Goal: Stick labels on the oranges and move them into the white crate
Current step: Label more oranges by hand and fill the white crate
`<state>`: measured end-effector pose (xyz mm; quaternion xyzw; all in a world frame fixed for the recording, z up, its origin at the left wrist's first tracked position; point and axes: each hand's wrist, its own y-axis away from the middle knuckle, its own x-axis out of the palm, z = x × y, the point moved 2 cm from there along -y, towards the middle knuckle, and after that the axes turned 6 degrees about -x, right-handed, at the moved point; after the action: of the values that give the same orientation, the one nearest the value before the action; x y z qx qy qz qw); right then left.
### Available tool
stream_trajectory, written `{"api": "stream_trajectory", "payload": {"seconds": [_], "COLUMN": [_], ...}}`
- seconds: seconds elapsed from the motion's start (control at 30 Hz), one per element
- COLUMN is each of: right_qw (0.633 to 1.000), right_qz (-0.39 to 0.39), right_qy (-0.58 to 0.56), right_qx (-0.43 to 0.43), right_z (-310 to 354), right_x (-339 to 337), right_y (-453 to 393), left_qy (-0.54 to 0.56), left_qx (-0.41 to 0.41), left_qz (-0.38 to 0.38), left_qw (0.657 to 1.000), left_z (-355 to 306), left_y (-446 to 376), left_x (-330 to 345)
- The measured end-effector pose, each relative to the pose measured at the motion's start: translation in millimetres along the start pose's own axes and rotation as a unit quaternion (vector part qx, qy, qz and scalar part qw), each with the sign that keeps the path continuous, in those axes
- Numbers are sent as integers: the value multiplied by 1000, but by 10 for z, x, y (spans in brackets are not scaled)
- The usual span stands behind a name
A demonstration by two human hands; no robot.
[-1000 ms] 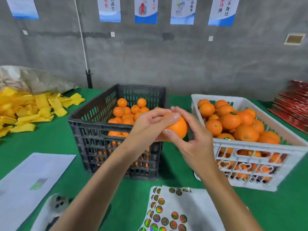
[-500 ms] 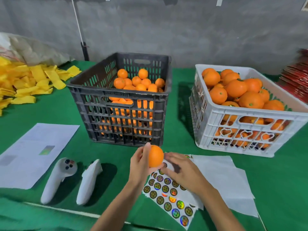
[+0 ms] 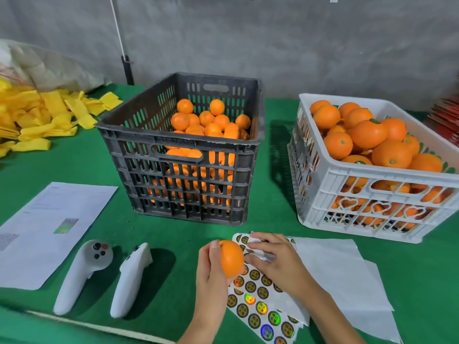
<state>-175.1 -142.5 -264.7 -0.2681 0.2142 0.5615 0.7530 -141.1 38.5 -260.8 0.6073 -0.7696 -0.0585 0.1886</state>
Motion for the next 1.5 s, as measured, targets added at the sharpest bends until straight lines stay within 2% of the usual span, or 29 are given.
{"api": "stream_trajectory", "payload": {"seconds": [0.13,0.33,0.43,0.5,0.53,0.6,0.73,0.8,0.93,1.0,1.07,1.13,1.23,1.37,1.5], "right_qw": [999,998,978,968,968,970,963,970,968,952,925,903,877,860,884], "right_qz": [-19,-29,-145,-219,-230,-224,-233,-207,-171,-222,-298,-341,-343,-311,-299], "right_qy": [-31,-48,-130,-117,-98,-56,-95,-54,146,184,209,236,331,403,358], "right_qx": [15,40,78,31,-12,-80,-97,-113,-112,-104,-111,-114,-56,38,1], "right_z": [12,134,247,405,514,741,986,1045,1131,1187,1231,1224,1023,706,773], "right_x": [-13,-46,-185,-311,-353,-406,-697,-859,-1120,-1401,-1780,-2185,-2774,-3297,-3221], "right_y": [-46,-84,-82,-56,-48,-48,-50,-22,-61,-183,-361,-578,-926,-1306,-1673], "left_qy": [-73,-81,-52,-35,-20,13,68,77,31,-18,-83,-102,-156,-221,-269], "left_qx": [28,9,-14,-24,-23,-17,-8,-6,-11,23,72,126,193,202,219], "left_qz": [4,-6,-7,0,13,42,95,114,125,162,223,259,220,181,114], "left_qw": [997,997,999,999,999,999,993,990,992,986,969,952,943,937,931], "left_z": [2,7,-58,-176,-273,-481,-857,-1023,-1366,-1607,-1903,-2247,-2721,-3103,-3331], "left_y": [43,52,37,21,15,4,-48,-81,-189,-260,-322,-421,-636,-1068,-1583], "left_x": [-9,-30,-6,83,158,343,767,957,1392,1671,1955,2204,2396,2376,2077]}}
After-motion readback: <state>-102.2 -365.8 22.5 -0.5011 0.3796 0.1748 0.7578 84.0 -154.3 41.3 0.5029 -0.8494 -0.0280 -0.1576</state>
